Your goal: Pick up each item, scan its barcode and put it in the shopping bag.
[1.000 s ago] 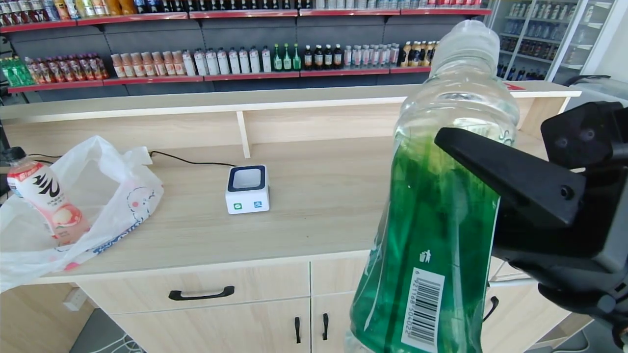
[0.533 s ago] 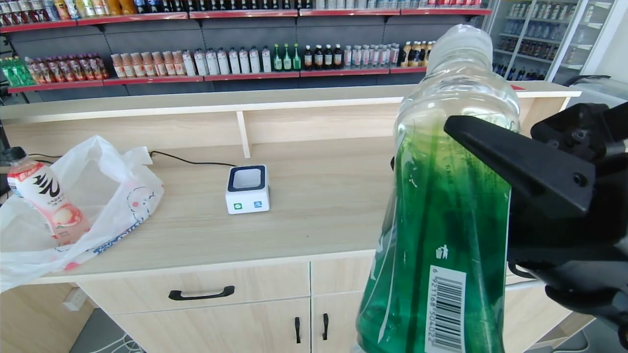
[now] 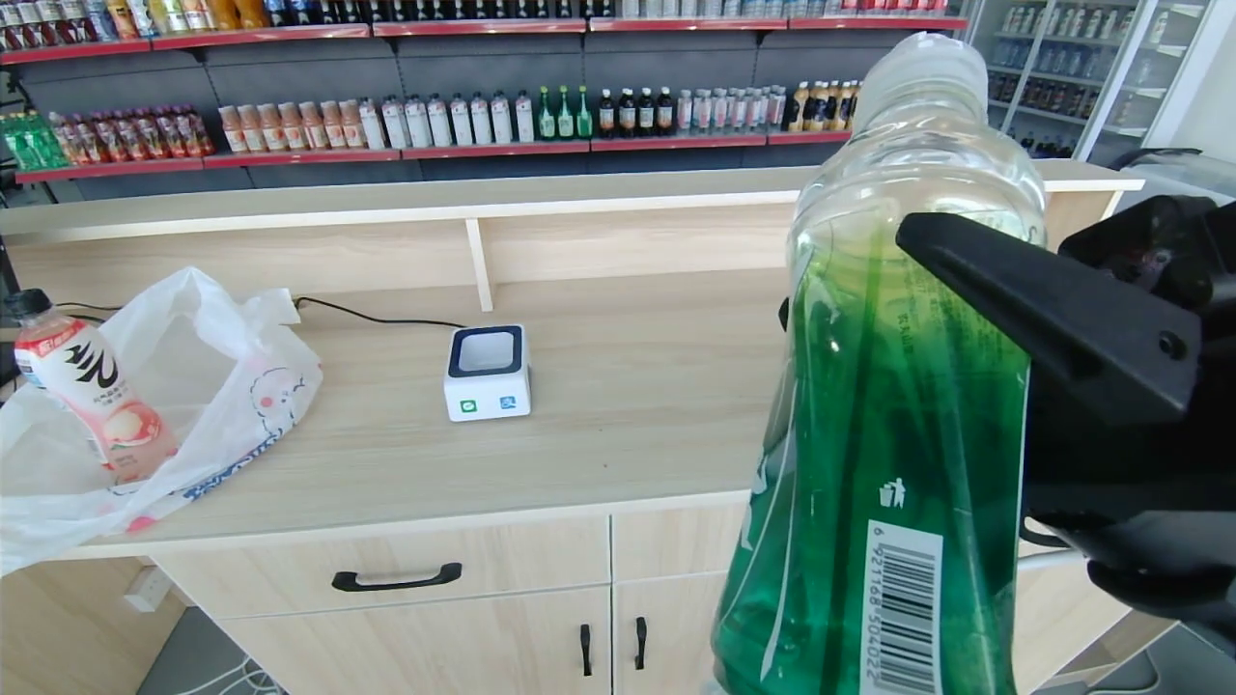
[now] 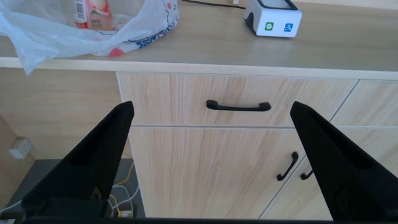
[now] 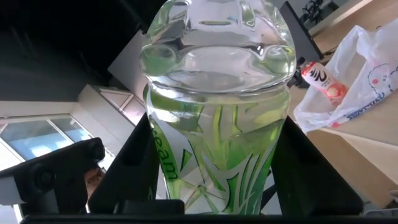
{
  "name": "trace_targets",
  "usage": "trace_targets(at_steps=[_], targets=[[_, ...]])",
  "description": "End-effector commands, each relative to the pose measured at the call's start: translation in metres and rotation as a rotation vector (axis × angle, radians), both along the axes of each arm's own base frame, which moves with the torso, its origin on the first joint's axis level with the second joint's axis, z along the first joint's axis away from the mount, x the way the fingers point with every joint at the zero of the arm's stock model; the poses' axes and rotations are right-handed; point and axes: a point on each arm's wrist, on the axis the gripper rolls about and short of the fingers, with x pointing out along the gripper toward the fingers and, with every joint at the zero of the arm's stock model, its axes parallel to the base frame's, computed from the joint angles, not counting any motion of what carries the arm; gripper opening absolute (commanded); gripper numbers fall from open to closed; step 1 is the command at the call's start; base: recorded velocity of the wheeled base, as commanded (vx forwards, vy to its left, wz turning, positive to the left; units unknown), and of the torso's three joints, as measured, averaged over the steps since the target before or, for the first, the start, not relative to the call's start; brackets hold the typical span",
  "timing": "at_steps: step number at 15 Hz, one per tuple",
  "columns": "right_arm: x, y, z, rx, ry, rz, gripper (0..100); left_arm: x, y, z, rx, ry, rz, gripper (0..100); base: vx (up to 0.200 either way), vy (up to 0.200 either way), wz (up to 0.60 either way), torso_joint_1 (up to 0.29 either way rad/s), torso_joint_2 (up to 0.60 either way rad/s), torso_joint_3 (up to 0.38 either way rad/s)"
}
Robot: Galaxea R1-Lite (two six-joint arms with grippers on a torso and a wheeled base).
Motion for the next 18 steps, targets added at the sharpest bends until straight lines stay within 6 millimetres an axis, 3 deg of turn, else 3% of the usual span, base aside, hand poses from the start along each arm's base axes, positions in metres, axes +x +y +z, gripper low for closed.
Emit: trace_targets(at_steps=[1,12,14,16,18], targets=[[-0.002,-0.002,0.002,0.006,-0.006,0.001,0,0.0,0.0,0.0,-0.001,0.001,0.001,100,0.0,0.0,0.0,0.0,0.0,0.0],[-0.005,-0.006,-0.005,-0.016,0.004,-0.005,0,0.0,0.0,0.0,-0.001,0.001,0.001,100,0.0,0.0,0.0,0.0,0.0,0.0],[0.006,-0.003,-0.026,-0.13,-0.063,-0.103,0,0.0,0.0,0.0,-0.001,-0.001,0.001,100,0.0,0.0,0.0,0.0,0.0,0.0],[0.042,-0.003,-0.053,-0.308,-0.19,-0.303,0,0.0,0.0,0.0,-0.001,0.001,0.001,100,0.0,0.0,0.0,0.0,0.0,0.0],[0.043,-0.006,-0.054,-0.335,-0.236,-0.339,0,0.0,0.0,0.0,-0.001,0.001,0.001,100,0.0,0.0,0.0,0.0,0.0,0.0]])
